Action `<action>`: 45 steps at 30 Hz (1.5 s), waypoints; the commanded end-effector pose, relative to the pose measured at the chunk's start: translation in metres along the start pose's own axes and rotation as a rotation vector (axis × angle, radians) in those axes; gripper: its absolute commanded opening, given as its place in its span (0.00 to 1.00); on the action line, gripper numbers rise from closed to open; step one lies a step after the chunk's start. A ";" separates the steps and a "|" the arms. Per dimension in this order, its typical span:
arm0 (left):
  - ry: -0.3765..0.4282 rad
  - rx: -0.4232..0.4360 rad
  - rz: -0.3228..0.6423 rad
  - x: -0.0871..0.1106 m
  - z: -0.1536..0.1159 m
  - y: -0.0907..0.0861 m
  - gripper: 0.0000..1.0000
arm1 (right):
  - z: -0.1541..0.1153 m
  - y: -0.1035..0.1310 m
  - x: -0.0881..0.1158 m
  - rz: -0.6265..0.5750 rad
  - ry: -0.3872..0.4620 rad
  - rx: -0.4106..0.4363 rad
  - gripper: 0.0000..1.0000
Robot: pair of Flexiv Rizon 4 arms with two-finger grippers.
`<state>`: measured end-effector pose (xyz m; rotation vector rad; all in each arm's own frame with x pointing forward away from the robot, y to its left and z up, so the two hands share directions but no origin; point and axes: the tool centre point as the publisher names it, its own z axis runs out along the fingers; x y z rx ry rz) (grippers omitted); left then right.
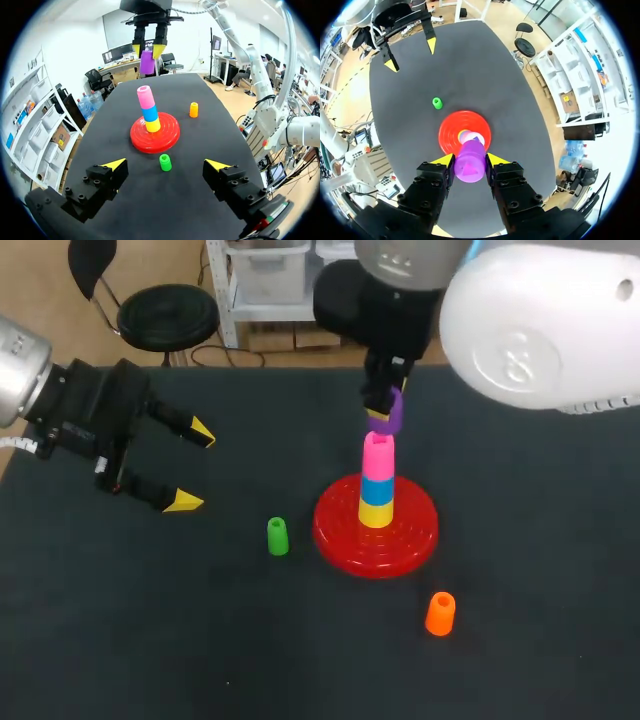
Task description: Pick up and stack the cylinders on the red base in this order: pink,purple,orange,green
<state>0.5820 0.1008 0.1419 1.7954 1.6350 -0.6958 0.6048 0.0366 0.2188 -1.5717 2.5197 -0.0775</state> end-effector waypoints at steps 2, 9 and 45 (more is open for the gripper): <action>-0.003 -0.001 0.002 0.001 0.000 0.000 1.00 | 0.009 -0.006 -0.007 -0.004 0.017 -0.038 0.00; -0.003 -0.001 0.002 0.001 0.000 0.000 1.00 | 0.015 -0.006 -0.009 -0.032 0.021 -0.131 0.00; -0.003 -0.001 0.002 0.001 0.000 0.000 1.00 | 0.034 -0.011 -0.009 -0.046 0.096 -0.183 0.00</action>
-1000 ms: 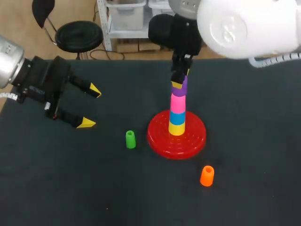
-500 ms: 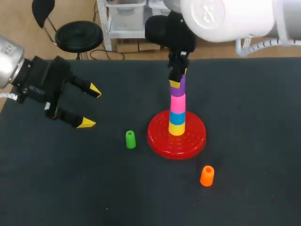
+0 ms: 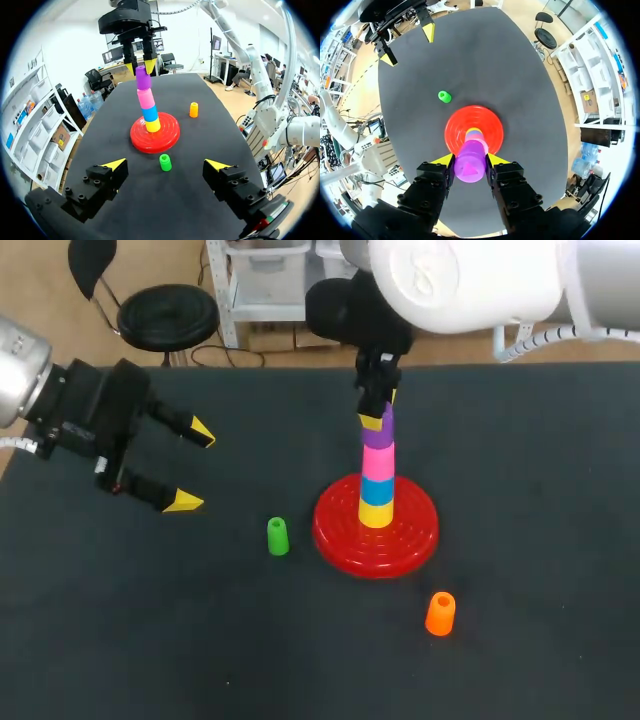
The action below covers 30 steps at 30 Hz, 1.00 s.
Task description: Pick up and stack the cylinders on the red base in this order: pink,purple,orange,green
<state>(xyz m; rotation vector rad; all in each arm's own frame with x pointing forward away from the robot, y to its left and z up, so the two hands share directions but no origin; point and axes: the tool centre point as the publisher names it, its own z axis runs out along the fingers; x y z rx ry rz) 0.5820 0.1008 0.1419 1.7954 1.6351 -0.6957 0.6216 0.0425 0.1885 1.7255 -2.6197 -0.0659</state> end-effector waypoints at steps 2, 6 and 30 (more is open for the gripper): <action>-0.003 -0.001 0.002 0.001 0.000 0.000 1.00 | 0.001 -0.004 0.000 0.000 0.001 -0.009 0.00; -0.003 -0.001 0.002 0.001 0.000 0.000 1.00 | 0.003 -0.006 0.000 0.003 0.004 -0.019 0.00; -0.003 -0.001 0.002 0.001 0.000 0.000 1.00 | 0.017 -0.012 0.000 0.009 0.035 -0.059 0.00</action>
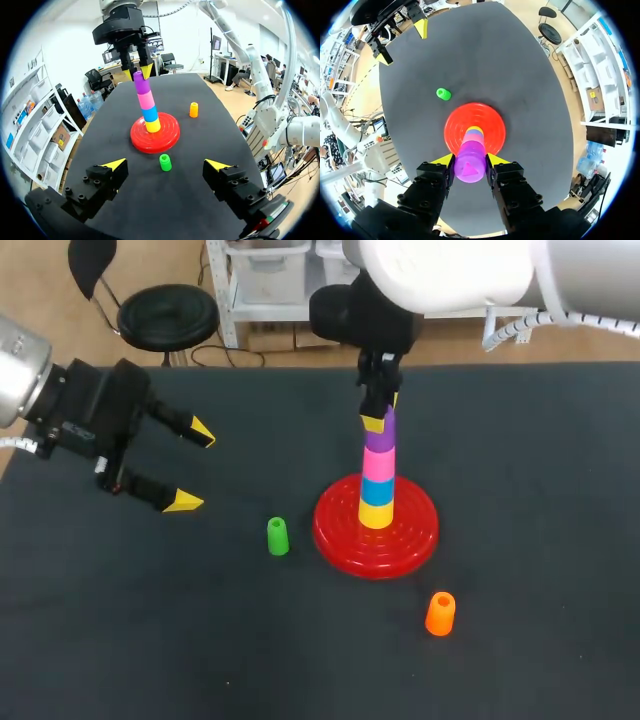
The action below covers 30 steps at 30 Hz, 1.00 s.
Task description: Pick up and stack the cylinders on the red base in this order: pink,purple,orange,green
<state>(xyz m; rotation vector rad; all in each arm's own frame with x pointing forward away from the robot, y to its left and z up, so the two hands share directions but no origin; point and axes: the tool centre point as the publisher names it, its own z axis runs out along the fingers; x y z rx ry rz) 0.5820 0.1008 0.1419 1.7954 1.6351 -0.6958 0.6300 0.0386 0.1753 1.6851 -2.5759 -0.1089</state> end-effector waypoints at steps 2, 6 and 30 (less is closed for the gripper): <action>-0.003 -0.001 0.002 0.001 0.000 0.000 1.00 | 0.004 -0.002 0.000 0.002 0.002 -0.004 0.00; -0.003 -0.001 0.002 0.001 0.000 0.000 1.00 | 0.005 -0.002 0.001 0.011 -0.016 -0.001 0.00; -0.003 -0.001 0.002 0.001 0.000 0.000 1.00 | -0.001 0.004 0.005 0.024 -0.061 0.028 1.00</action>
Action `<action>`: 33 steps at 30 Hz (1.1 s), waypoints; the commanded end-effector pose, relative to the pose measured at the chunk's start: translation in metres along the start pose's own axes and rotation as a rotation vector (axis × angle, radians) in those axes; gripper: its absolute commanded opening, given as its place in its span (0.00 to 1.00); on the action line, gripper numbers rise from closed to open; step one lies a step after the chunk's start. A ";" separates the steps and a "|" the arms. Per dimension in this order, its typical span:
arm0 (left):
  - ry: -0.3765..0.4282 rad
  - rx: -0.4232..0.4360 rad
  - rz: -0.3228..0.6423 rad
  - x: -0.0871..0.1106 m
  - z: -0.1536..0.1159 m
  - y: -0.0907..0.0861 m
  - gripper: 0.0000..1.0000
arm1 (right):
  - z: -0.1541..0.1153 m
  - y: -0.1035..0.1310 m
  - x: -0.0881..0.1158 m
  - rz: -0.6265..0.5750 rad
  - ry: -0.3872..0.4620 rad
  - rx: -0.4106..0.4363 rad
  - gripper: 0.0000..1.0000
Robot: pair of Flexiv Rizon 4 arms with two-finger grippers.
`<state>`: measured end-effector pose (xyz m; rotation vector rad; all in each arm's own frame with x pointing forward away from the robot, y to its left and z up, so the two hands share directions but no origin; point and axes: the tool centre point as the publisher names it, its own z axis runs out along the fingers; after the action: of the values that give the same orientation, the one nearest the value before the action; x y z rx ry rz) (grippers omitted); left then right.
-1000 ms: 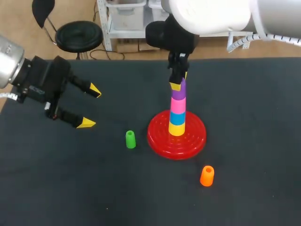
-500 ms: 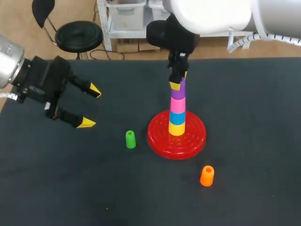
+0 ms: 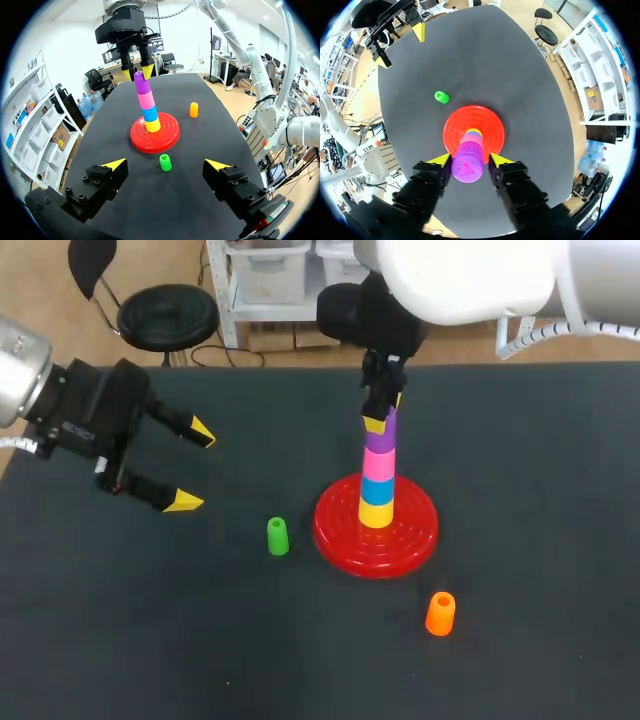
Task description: Pick up and stack the cylinders on the red base in this order: pink,purple,orange,green
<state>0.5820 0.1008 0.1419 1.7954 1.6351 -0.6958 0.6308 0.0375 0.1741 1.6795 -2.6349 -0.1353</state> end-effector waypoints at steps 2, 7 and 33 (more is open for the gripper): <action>-0.003 -0.001 0.002 0.001 0.000 0.000 1.00 | -0.005 0.006 0.005 0.004 -0.021 0.026 1.00; -0.003 -0.001 0.002 0.001 0.000 0.000 1.00 | -0.016 0.009 0.008 0.013 -0.052 0.069 1.00; -0.003 -0.001 0.002 0.001 0.000 0.000 1.00 | 0.021 0.077 0.104 0.131 -0.036 0.287 1.00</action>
<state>0.5820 0.1007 0.1419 1.7954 1.6350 -0.6958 0.5255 -0.0163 0.1659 1.5114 -2.7922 0.1927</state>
